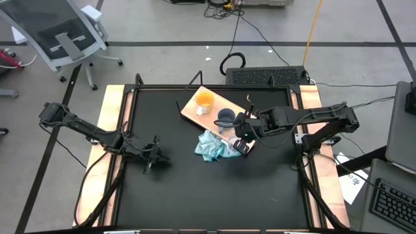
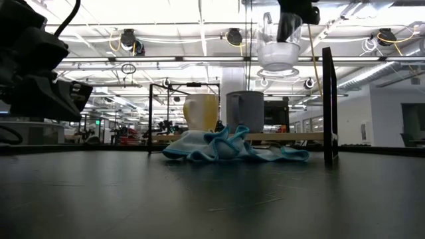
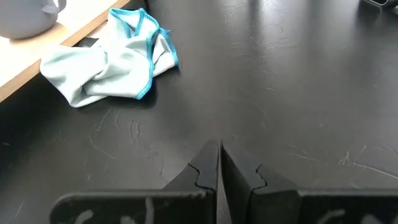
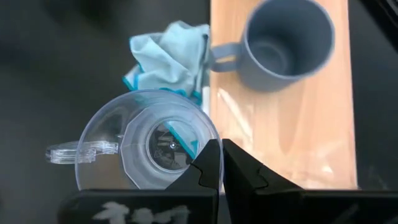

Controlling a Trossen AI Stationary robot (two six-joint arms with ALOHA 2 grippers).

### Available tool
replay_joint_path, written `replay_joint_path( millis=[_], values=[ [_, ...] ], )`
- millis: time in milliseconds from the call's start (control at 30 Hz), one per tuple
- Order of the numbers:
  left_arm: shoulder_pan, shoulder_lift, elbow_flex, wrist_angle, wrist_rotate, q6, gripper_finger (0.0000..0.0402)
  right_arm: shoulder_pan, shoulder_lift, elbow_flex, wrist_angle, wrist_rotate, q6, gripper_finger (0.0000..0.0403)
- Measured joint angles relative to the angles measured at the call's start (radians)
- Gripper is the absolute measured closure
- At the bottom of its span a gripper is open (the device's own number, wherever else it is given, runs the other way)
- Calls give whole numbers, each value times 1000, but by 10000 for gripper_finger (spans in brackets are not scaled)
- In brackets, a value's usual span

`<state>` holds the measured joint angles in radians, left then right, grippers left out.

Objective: Stack small to large cups/mugs on shelf
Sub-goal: Put the transparent mug on the shelf

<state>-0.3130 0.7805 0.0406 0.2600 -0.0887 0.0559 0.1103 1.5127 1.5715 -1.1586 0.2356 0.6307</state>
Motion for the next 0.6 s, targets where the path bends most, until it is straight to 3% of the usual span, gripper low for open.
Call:
replay_joint_path(
  millis=[300,600],
  values=[
    [0,-11,0,100,-18,69,398,0,0,0,-7,1,-15,403],
    [0,-113,0,89,-85,142,398,0,0,0,-6,2,-31,403]
  ],
)
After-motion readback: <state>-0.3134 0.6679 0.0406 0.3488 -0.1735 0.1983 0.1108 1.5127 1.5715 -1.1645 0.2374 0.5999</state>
